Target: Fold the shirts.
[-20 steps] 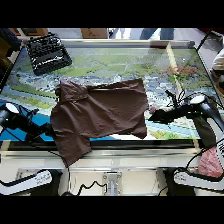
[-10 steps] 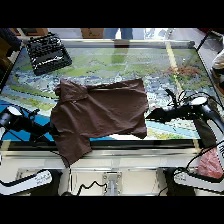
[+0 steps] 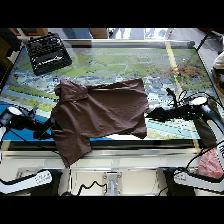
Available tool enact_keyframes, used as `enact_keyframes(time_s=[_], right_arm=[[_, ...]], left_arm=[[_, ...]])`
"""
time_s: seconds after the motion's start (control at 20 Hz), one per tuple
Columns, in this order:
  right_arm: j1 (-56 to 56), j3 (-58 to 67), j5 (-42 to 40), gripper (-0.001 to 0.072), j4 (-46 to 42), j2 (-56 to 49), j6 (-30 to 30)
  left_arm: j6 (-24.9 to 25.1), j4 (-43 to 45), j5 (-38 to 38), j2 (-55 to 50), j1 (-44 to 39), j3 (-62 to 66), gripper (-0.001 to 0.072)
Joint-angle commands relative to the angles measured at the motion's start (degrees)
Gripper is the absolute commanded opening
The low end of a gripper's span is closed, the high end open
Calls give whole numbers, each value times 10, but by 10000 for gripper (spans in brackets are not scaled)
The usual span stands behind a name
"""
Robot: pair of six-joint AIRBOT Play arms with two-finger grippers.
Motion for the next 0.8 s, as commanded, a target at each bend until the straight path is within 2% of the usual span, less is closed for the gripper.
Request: enact_keyframes(time_s=[0.0,0.1,0.2,0.3,0.35,0.4,0.45,0.75], right_arm=[[0,0,-1,437,0,0,0],[0,0,-2,436,-3,0,0],[0,0,-3,436,-6,0,0],[0,0,-6,436,-5,0,0],[0,0,-6,436,-5,0,0],[0,0,-6,436,-4,0,0],[0,0,-6,436,-4,0,0],[0,0,-7,436,-4,0,9]], left_arm=[[-33,55,-7,-3,0,1,681],[-31,92,-26,-3,0,10,680],[-11,87,-42,-3,0,42,680],[-19,87,-42,-3,0,83,680],[-26,88,-41,-3,0,101,655],[-28,89,-38,-4,0,113,580],[-28,90,-36,-4,0,120,563],[-30,89,-86,-52,0,121,571]])
